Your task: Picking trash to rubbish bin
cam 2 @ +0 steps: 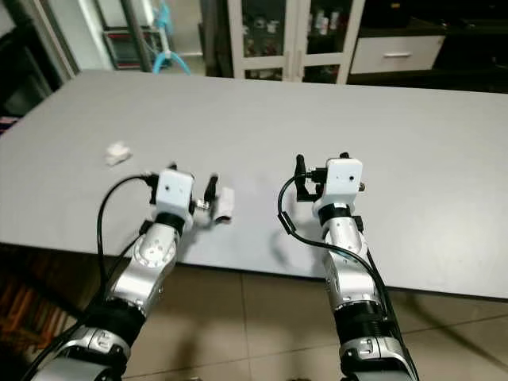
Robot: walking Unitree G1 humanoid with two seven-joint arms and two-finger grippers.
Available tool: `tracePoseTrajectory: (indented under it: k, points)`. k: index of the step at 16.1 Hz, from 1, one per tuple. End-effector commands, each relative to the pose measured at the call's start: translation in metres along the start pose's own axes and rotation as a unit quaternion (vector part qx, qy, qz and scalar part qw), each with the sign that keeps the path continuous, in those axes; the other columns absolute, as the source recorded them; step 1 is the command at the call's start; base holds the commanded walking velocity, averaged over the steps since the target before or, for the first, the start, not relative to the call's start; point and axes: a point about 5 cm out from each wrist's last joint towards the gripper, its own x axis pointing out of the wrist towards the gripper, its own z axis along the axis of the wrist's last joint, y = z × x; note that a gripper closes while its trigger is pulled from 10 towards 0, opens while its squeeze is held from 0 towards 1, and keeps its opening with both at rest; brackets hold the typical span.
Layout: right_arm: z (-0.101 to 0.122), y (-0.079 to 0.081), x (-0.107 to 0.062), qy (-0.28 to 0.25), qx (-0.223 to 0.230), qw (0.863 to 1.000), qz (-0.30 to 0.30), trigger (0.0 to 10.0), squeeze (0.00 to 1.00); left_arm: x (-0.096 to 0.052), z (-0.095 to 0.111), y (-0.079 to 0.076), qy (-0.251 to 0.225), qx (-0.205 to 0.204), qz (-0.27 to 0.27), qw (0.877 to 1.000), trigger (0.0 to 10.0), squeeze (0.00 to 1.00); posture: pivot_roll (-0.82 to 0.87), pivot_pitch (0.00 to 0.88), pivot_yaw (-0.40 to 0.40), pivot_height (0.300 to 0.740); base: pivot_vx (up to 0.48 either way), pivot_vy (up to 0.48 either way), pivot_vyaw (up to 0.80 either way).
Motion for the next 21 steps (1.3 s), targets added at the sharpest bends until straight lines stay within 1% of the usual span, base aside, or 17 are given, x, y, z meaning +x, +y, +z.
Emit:
tracePoseTrajectory:
  k: [1, 2, 3, 5, 8, 11, 12, 13, 16, 18, 21]
  points:
    - [0.001, -0.002, 0.001, 0.003, 0.003, 1.000, -0.005, 10.0, 0.00, 0.000, -0.002, -0.003, 0.010, 0.014, -0.014, 1.000, 10.0, 0.00, -0.03, 0.058, 0.029, 0.740, 0.000, 0.000, 0.00]
    - [0.001, -0.002, 0.001, 0.003, 0.003, 1.000, -0.005, 10.0, 0.00, 0.000, -0.010, -0.005, 0.044, 0.014, -0.015, 0.999, 10.0, 0.00, -0.03, 0.057, 0.028, 0.740, 0.000, 0.000, 0.00]
    - [0.001, -0.002, 0.002, 0.004, 0.003, 1.000, -0.004, 10.0, 0.00, -0.001, -0.012, -0.008, 0.050, 0.002, -0.027, 0.998, 10.0, 0.00, -0.03, 0.056, 0.027, 0.740, 0.000, 0.000, 0.00]
    - [0.001, 0.000, 0.002, 0.004, 0.003, 1.000, 0.000, 10.0, 0.00, -0.001, -0.006, -0.017, 0.025, -0.025, -0.070, 0.997, 10.0, 0.00, -0.03, 0.057, 0.026, 0.740, 0.000, 0.000, 0.00]
    - [0.001, -0.001, 0.002, 0.003, 0.003, 1.000, 0.000, 10.0, 0.00, 0.000, 0.001, -0.021, 0.003, -0.031, -0.082, 0.996, 10.0, 0.00, -0.04, 0.058, 0.026, 0.740, 0.000, 0.000, 0.00]
    - [0.000, -0.001, 0.001, 0.004, 0.003, 1.000, 0.000, 10.0, 0.00, 0.001, 0.003, -0.022, 0.006, -0.018, -0.099, 0.995, 10.0, 0.00, -0.04, 0.060, 0.026, 0.740, 0.000, 0.000, 0.00]
    - [0.000, 0.000, 0.001, 0.005, 0.003, 1.000, 0.001, 10.0, 0.00, 0.003, 0.001, -0.026, 0.019, -0.002, -0.115, 0.993, 10.0, 0.00, -0.04, 0.062, 0.027, 0.740, 0.000, 0.000, 0.00]
    - [0.000, 0.000, 0.001, 0.005, 0.003, 1.000, 0.003, 10.0, 0.00, 0.004, 0.000, -0.028, 0.025, 0.003, -0.119, 0.993, 10.0, 0.00, -0.04, 0.062, 0.027, 0.740, 0.000, 0.000, 0.00]
    - [0.000, 0.000, 0.000, 0.006, 0.003, 1.000, 0.003, 10.0, 0.00, 0.009, 0.000, -0.037, 0.039, 0.003, -0.137, 0.990, 10.0, 0.00, -0.05, 0.062, 0.029, 0.740, 0.000, 0.000, 0.00]
    - [0.000, 0.000, 0.000, 0.006, 0.003, 1.000, 0.003, 10.0, 0.00, 0.011, 0.003, -0.041, 0.042, 0.004, -0.151, 0.988, 10.0, 0.00, -0.05, 0.062, 0.030, 0.740, 0.000, 0.000, 0.00]
    - [-0.001, 0.001, 0.000, 0.008, 0.003, 1.000, 0.006, 10.0, 0.00, 0.016, 0.010, -0.043, 0.039, 0.029, -0.161, 0.986, 10.0, 0.00, -0.05, 0.061, 0.031, 0.740, 0.000, 0.000, 0.00]
